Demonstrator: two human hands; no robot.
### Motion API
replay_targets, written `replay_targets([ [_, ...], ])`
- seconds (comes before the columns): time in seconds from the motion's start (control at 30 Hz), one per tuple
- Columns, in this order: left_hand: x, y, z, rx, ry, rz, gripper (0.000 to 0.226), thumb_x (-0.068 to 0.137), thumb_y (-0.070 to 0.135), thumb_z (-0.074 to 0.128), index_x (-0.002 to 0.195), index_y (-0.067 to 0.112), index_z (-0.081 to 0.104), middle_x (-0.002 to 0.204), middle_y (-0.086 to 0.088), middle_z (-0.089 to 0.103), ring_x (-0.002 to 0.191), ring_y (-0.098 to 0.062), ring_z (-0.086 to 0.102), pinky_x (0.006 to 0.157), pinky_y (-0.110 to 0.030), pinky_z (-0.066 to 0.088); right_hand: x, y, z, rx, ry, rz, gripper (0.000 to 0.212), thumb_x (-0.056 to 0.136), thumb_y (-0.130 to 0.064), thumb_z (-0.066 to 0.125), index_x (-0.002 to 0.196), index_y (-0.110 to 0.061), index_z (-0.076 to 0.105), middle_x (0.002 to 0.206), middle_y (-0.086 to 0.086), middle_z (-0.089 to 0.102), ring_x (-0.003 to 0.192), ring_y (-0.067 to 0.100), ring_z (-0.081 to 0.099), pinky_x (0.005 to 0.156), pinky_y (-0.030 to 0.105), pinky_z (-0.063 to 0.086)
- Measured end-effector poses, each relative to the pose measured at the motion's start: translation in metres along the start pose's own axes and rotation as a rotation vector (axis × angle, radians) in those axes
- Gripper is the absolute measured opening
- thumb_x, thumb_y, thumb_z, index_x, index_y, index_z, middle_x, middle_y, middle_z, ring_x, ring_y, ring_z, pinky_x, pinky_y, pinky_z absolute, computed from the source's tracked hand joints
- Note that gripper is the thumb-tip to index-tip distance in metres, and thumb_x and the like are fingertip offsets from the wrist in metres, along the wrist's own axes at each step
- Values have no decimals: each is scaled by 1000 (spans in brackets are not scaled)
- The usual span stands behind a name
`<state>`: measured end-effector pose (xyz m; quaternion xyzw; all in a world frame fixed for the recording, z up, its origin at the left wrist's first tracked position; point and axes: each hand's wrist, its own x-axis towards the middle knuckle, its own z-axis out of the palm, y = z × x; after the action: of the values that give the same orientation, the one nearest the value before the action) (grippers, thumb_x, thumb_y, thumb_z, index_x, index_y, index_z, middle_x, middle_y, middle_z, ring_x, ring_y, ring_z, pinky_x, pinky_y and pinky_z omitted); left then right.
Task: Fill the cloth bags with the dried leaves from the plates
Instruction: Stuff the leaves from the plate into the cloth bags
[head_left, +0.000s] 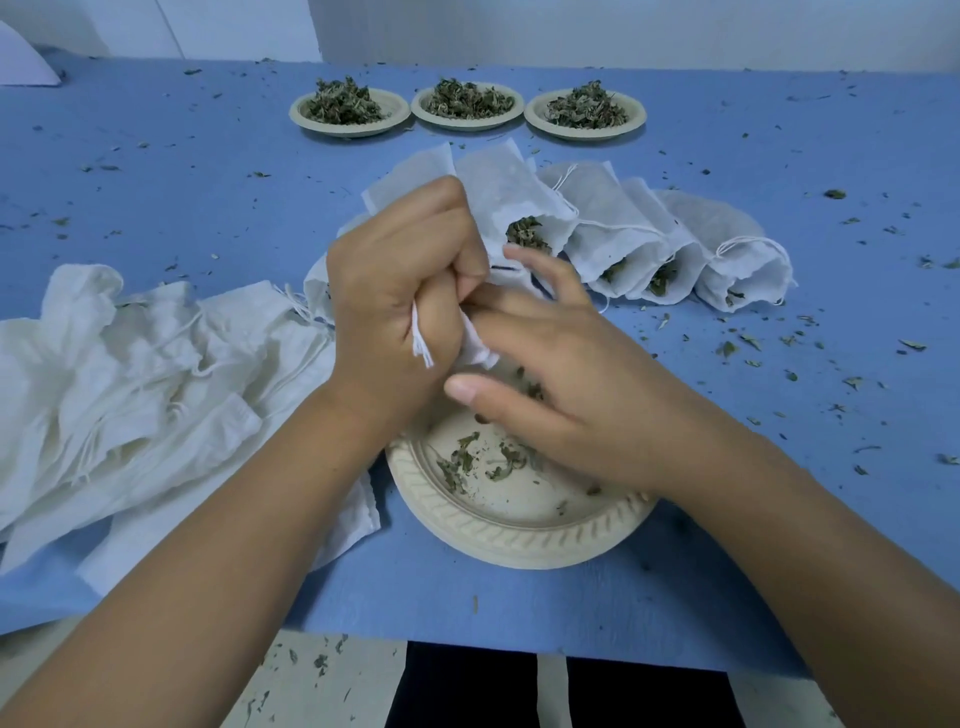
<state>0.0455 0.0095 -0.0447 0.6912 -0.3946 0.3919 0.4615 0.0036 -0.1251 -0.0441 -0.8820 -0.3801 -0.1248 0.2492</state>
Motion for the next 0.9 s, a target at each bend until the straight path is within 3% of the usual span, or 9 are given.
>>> replay_targets([
  [0.07, 2, -1, -2, 29, 52, -37, 27, 62, -12, 31, 57, 13, 40, 57, -4, 33, 54, -15, 27, 52, -24, 23, -2, 3, -15, 317, 157, 121, 27, 96, -23, 45, 112, -16, 65, 119, -8, 64, 114, 3, 56, 113, 31, 28],
  [0.17, 3, -7, -6, 73, 109, -60, 33, 62, -14, 30, 66, 18, 40, 60, 0, 34, 55, -11, 26, 56, -18, 22, -6, 19, -42, 779, 421, 404, 29, 92, -25, 45, 96, -9, 69, 94, 1, 74, 91, 14, 68, 86, 29, 53],
  [0.3, 5, -5, -5, 105, 93, -81, 28, 61, -14, 30, 58, 12, 41, 58, -3, 33, 54, -11, 27, 56, -18, 20, -10, 27, -40, 513, 91, 665, 36, 96, -37, 47, 84, -9, 66, 84, 10, 69, 72, 24, 64, 67, 34, 54],
  [0.4, 4, -5, -6, 102, 59, -89, 27, 61, -13, 30, 57, 10, 42, 58, -3, 33, 54, -7, 29, 56, -16, 20, -12, 16, -25, 132, -273, 521, 46, 83, -57, 39, 91, -20, 65, 89, 0, 63, 80, 18, 62, 75, 33, 51],
  [0.47, 4, -4, -6, 97, 57, -92, 28, 61, -14, 30, 58, 12, 43, 58, -2, 33, 54, -6, 28, 56, -16, 20, -11, 9, -23, 198, -381, 464, 48, 82, -60, 42, 98, -23, 67, 95, -6, 61, 84, 8, 59, 81, 32, 50],
  [0.57, 5, -3, -6, 91, 54, -94, 28, 62, -14, 30, 58, 11, 43, 58, -2, 33, 54, -6, 27, 57, -16, 20, -10, 3, -25, 509, -345, 483, 53, 86, -60, 45, 96, -14, 70, 92, 1, 67, 76, 10, 64, 80, 36, 55],
  [0.67, 5, -3, -6, 95, 42, -85, 29, 62, -14, 30, 58, 12, 41, 58, -2, 33, 54, -6, 26, 57, -15, 21, -8, 8, -21, 366, -234, 453, 52, 87, -55, 44, 98, -9, 66, 96, 4, 61, 85, 16, 59, 86, 42, 49],
  [0.77, 5, -3, -5, 99, 21, -81, 29, 61, -17, 30, 55, 8, 43, 57, -4, 34, 54, -8, 26, 56, -17, 20, -6, 1, -13, 388, -407, 408, 46, 90, -51, 44, 107, -16, 67, 106, -1, 61, 100, 12, 59, 95, 37, 45],
  [0.9, 5, -4, -6, 100, 26, -95, 26, 60, -15, 29, 54, 5, 44, 56, -4, 35, 55, -12, 26, 55, -18, 21, -8, 2, -22, 628, -277, 449, 50, 93, -49, 42, 96, -9, 72, 90, 7, 71, 80, 19, 67, 80, 32, 56],
])
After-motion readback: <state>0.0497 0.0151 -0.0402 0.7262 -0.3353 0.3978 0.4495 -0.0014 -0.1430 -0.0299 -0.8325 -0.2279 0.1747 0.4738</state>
